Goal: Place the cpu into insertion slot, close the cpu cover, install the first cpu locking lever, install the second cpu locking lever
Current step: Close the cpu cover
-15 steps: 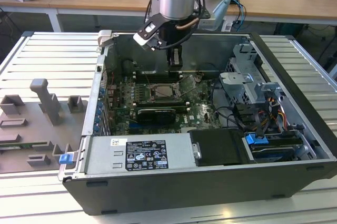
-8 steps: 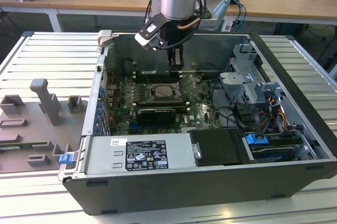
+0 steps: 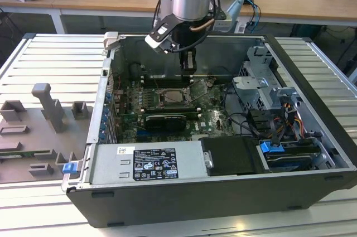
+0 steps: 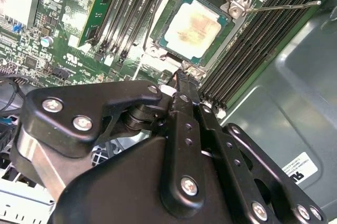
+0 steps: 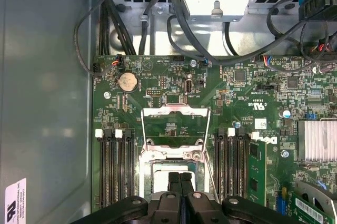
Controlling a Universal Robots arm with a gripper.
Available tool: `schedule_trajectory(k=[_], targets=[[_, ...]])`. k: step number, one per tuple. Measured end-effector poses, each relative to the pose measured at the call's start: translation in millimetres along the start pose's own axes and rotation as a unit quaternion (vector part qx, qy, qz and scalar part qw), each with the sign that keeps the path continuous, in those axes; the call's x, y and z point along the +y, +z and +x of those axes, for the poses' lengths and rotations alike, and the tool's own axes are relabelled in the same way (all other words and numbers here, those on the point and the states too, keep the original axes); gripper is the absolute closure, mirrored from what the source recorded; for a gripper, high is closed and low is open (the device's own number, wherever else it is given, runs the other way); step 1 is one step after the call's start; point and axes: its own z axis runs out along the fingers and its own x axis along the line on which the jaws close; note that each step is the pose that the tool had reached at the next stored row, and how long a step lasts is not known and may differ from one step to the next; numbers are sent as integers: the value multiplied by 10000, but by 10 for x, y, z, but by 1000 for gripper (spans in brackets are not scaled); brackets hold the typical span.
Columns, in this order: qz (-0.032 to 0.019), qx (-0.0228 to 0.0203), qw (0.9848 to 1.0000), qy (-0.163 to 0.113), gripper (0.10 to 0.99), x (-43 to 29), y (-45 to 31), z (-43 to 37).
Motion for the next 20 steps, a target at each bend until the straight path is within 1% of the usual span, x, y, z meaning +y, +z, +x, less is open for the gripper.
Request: schedule_trajectory(k=[8,14,18,20], targets=[[0,0,10000,0,980,54,2,0],[0,0,10000,0,980,110,5,0],[0,0,10000,0,980,161,7,0],[0,0,10000,0,980,171,8,0]])
